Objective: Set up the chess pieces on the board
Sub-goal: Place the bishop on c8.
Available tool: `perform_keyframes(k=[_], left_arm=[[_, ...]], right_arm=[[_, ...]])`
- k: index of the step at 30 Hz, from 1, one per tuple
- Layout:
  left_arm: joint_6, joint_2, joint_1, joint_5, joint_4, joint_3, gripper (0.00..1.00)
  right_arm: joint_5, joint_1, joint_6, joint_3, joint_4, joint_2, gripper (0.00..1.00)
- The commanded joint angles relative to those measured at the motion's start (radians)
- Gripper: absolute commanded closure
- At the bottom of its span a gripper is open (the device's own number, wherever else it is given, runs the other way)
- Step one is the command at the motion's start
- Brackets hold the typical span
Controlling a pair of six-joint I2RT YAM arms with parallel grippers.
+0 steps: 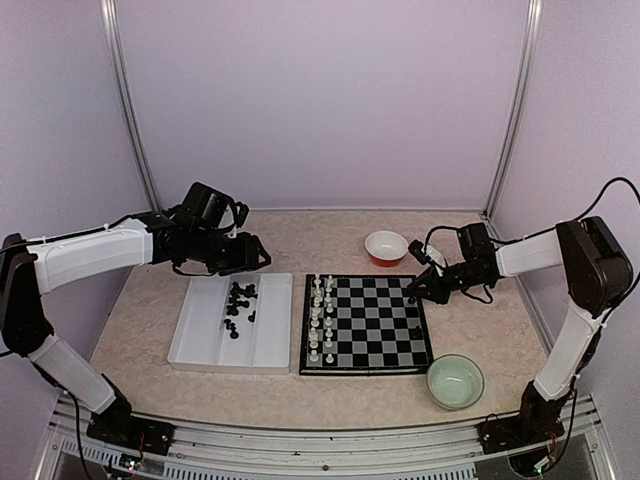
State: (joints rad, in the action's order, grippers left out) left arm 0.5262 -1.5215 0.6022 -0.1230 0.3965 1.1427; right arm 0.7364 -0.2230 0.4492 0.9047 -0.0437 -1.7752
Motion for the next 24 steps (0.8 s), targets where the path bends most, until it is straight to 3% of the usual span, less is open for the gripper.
perform_keyframes(k=[1, 17, 24], left_arm=[[-0.002, 0.009, 0.006, 0.008, -0.009, -0.016, 0.44], [-0.01, 0.025, 0.015, 0.011, -0.009, -0.039, 0.44], [-0.041, 0.042, 0.015, 0.069, 0.016, -0.049, 0.44]], right_arm=[[-0.005, 0.009, -0.006, 0.021, -0.034, -0.014, 0.87], [0.018, 0.013, -0.011, 0.084, -0.151, 0.062, 0.72], [-0.041, 0.059, -0.017, 0.109, -0.168, 0.102, 0.73]])
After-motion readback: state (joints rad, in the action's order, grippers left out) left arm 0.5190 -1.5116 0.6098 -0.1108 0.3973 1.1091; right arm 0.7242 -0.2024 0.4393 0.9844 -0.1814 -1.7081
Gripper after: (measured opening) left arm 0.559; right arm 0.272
